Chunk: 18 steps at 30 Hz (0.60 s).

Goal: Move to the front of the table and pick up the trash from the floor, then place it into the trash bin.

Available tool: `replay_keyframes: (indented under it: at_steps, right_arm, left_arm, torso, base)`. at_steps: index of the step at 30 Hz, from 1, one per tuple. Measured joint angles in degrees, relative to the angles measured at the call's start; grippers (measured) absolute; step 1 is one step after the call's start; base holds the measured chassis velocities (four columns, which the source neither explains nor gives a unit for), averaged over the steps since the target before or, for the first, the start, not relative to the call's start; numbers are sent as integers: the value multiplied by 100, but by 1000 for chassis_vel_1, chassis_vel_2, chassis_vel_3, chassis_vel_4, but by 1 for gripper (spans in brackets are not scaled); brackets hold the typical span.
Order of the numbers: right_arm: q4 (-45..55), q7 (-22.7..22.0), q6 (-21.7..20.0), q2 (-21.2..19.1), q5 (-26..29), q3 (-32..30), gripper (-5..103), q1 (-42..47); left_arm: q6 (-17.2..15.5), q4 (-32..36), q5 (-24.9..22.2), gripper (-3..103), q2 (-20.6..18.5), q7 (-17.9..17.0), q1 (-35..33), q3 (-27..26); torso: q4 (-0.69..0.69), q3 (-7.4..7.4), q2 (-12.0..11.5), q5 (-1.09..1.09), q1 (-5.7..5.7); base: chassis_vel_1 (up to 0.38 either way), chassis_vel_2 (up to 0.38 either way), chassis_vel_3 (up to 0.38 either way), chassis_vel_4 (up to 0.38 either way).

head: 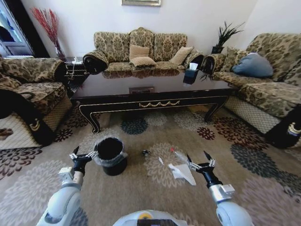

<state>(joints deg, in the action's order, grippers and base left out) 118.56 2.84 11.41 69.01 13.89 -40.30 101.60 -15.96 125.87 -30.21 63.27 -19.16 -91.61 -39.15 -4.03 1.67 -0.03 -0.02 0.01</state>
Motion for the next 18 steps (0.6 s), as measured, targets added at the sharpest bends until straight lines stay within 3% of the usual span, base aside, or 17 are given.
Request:
replay_keyframes:
  at_steps: [2, 3, 4, 6, 7, 13, 18]
  right_arm:
    - [5, 2, 12, 22, -31, -4, 100, 15]
    - [17, 1, 17, 38, -45, -16, 100, 27]
    - [17, 1, 17, 38, -45, -16, 100, 27]
    - [41, -4, 32, 72, -74, -57, 100, 64]
    - [43, -5, 53, 91, -93, -80, 100, 87]
    - [37, -3, 137, 169, -176, -122, 100, 174]
    - [41, -6, 142, 155, -204, -67, 100, 131]
  left_arm:
    - [-601, 81, -264, 100, -115, -216, 135, 4]
    - [-1183, 152, -496, 100, -226, -395, 243, -1]
    - [-1183, 152, -496, 100, -226, -395, 243, -1]
    - [-2194, 283, -1007, 100, -457, -846, 433, -61]
    - [-2507, 322, -1309, 100, -593, -1075, 514, -103]
    - [-2713, -31, -1840, 100, -1148, -1226, 914, -86]
    - [-2697, -450, -2321, 100, -1294, -1317, 1205, 111]
  torso:
    - [1, 1, 0, 2, 1]
    - [2, 0, 0, 1, 0]
    - [2, 0, 0, 1, 0]
    - [1, -2, 0, 2, -1]
    - [2, -2, 1, 2, -1]
    - [0, -2, 1, 2, -1]
    - [-1, -1, 1, -1, -1]
  base:
    - [-96, 91, 83, -84]
    - [-49, 52, 20, -30]
    - [-49, 52, 20, -30]
    - [14, -26, -8, 15]
    - [4, -51, -30, 35]
    - [10, -25, -13, 9]
    - [0, 0, 0, 0]
